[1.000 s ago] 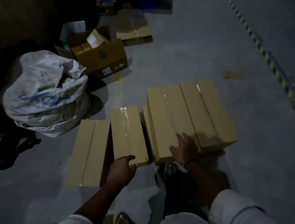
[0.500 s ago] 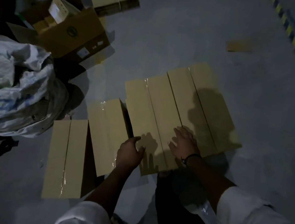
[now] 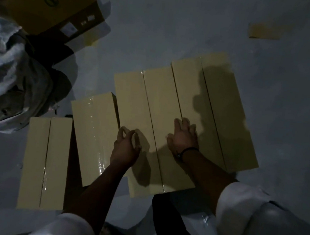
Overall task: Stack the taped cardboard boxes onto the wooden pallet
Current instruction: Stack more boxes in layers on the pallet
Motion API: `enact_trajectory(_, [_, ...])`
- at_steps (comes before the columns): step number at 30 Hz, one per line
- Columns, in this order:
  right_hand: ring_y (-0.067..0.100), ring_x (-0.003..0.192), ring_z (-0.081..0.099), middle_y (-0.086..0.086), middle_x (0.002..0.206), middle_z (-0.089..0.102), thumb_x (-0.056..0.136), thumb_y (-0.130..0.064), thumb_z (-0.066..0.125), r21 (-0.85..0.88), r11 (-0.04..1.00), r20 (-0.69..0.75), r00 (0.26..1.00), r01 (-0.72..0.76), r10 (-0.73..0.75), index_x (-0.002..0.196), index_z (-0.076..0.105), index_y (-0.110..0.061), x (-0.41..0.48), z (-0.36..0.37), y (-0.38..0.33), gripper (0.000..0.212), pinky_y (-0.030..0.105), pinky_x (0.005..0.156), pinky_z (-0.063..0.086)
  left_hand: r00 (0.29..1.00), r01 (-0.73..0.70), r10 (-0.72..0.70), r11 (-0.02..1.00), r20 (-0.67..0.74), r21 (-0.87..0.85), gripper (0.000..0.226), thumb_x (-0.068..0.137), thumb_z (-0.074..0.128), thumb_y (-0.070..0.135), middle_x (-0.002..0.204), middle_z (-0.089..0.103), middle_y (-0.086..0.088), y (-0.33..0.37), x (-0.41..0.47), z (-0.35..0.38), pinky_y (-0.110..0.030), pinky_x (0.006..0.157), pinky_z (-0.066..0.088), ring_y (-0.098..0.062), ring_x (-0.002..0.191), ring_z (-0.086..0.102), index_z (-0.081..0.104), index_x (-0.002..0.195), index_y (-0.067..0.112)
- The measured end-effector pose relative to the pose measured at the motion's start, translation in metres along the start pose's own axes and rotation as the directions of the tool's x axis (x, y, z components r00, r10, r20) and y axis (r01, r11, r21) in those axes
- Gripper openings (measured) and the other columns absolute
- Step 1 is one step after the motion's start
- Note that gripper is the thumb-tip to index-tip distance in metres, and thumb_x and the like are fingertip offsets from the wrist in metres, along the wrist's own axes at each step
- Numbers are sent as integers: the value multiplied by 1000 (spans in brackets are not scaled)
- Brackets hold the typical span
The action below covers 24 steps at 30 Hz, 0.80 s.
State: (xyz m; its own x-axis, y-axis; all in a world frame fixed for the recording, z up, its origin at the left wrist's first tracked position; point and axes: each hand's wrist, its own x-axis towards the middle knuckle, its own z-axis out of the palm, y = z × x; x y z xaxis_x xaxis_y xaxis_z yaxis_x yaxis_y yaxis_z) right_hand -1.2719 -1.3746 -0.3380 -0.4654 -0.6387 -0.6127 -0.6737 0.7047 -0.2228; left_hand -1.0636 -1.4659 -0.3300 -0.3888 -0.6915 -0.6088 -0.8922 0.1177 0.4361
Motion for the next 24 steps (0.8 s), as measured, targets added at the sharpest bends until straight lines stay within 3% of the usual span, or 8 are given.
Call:
enact_trajectory(3, [48, 148, 8, 15, 165, 3, 95, -45, 51, 1, 1000, -7, 1000, 5, -5, 159, 12, -22, 8, 3, -3, 78, 54, 119, 25, 998, 48, -50, 998, -30, -34, 74, 91, 74, 29, 168, 3, -14, 1, 11, 2, -49, 109, 45, -46, 138, 42, 36, 154, 22])
enact_trajectory(6, [48, 147, 10, 15, 165, 6, 93, -45, 52, 3, 1000, -13, 1000, 18, -18, 159, 14, -23, 9, 6, -8, 79, 53, 118, 24, 996, 82, -83, 995, -22, -51, 78, 90, 76, 23, 164, 14, -21, 4, 18, -1, -43, 107, 43, -43, 135, 46, 34, 154, 15])
enact_trajectory(9, [47, 142, 20, 15, 160, 15, 87, -48, 56, 24, 999, -68, 997, 29, -28, 154, 25, -23, 8, 8, -11, 78, 53, 114, 30, 997, 82, -82, 996, 16, -33, 81, 87, 78, 20, 156, 22, -23, -1, 22, -1, -43, 100, 50, -43, 118, 57, 33, 154, 13])
enact_trajectory(13, [40, 127, 36, 16, 149, 25, 79, -52, 61, 47, 992, -191, 976, 118, -107, 144, 40, -22, 7, 14, -15, 75, 50, 105, 41, 994, 108, -109, 993, -8, -56, 81, 84, 78, 14, 156, 25, -22, -10, 20, -6, -39, 100, 49, -41, 122, 54, 36, 153, 16])
enact_trajectory(15, [40, 126, 40, 17, 152, 17, 78, -51, 63, 108, 985, -189, 975, 135, -113, 146, 38, -21, 9, 18, -14, 78, 50, 106, 43, 994, 108, -110, 985, -8, -137, 83, 82, 77, 3, 148, 38, -17, -12, 15, -8, -39, 110, 42, -37, 133, 47, 35, 153, 16])
enact_trajectory(17, [43, 130, 37, 13, 161, 3, 79, -51, 64, 79, 988, -131, 984, 132, -121, 152, 30, -24, 11, 21, -13, 85, 51, 108, 41, 995, 100, -101, 973, 5, -208, 87, 79, 77, -4, 127, 49, -7, -15, 13, -7, -44, 117, 36, -30, 132, 48, 34, 152, 16])
enact_trajectory(20, [47, 139, 24, 1, 165, -11, 80, -57, 63, -11, 987, -44, 986, 163, -164, 156, 20, -33, 14, 20, -13, 90, 57, 112, 33, 994, 107, -105, 969, 18, -222, 95, 78, 83, 4, 144, 42, -12, -13, 12, -8, -29, 100, 43, -22, 120, 53, 29, 155, 17])
enact_trajectory(24, [49, 145, 11, -4, 165, -17, 82, -61, 61, -22, 984, 24, 984, 178, -178, 157, 20, -35, 0, 7, -14, 90, 59, 118, 20, 991, 131, -120, 968, 63, -215, 100, 78, 87, 20, 149, 38, -20, -4, -2, -15, -40, 104, 48, -30, 122, 53, 27, 158, 22])
